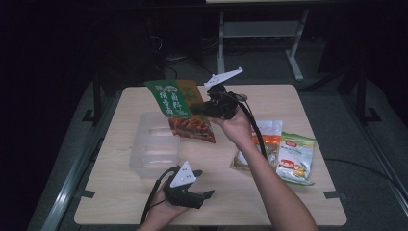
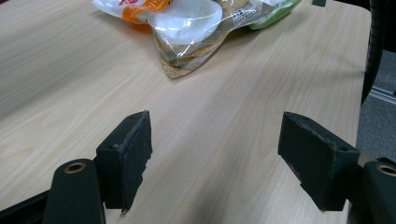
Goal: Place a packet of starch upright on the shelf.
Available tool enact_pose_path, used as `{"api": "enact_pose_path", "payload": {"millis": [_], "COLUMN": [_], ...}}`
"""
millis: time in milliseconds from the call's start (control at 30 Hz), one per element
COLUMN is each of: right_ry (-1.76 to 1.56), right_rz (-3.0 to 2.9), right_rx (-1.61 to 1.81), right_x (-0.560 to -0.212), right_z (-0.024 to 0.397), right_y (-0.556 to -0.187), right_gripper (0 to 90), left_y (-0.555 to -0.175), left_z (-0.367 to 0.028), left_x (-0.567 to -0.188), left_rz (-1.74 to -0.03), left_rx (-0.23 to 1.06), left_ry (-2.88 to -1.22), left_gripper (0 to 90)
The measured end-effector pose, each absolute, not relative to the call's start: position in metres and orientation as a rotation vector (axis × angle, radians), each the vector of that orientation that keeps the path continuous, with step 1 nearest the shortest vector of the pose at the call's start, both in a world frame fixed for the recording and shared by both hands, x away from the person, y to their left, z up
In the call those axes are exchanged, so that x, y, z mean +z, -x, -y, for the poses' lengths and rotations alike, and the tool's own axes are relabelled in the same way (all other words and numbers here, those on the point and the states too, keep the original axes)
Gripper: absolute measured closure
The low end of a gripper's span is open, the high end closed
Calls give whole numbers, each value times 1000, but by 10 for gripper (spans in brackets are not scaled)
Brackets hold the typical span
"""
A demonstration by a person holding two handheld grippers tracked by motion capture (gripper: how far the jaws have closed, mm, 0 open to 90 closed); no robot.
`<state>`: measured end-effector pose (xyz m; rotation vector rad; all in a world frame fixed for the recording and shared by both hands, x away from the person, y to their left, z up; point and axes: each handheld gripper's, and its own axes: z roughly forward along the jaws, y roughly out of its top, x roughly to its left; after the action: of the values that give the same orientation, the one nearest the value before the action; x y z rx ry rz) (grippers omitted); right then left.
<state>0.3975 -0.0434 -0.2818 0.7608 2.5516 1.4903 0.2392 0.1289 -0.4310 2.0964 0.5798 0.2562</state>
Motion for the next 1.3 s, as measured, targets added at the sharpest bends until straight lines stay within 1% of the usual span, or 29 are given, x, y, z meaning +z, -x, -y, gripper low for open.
{"api": "enact_pose_path", "payload": {"millis": [433, 700, 1000, 1300], "right_ry": [-730, -737, -757, -809], "right_rz": [-2557, -2549, -2540, -2547], "right_rx": [1494, 1500, 1498, 1519], "right_x": [-275, -279, -289, -313], "right_z": [13, -10, -38, -55], "right_y": [-411, -430, -449, -464], "right_gripper": [896, 896, 896, 896], "left_y": [-241, -243, -244, -244], "left_z": [-132, -133, -134, -136], "left_x": [-432, -435, -434, -433], "left_rz": [-592, -597, -604, -615], "left_rx": [261, 262, 267, 265], "left_ry": [-2095, -2099, -2095, -2078], "left_gripper": [254, 254, 254, 254]}}
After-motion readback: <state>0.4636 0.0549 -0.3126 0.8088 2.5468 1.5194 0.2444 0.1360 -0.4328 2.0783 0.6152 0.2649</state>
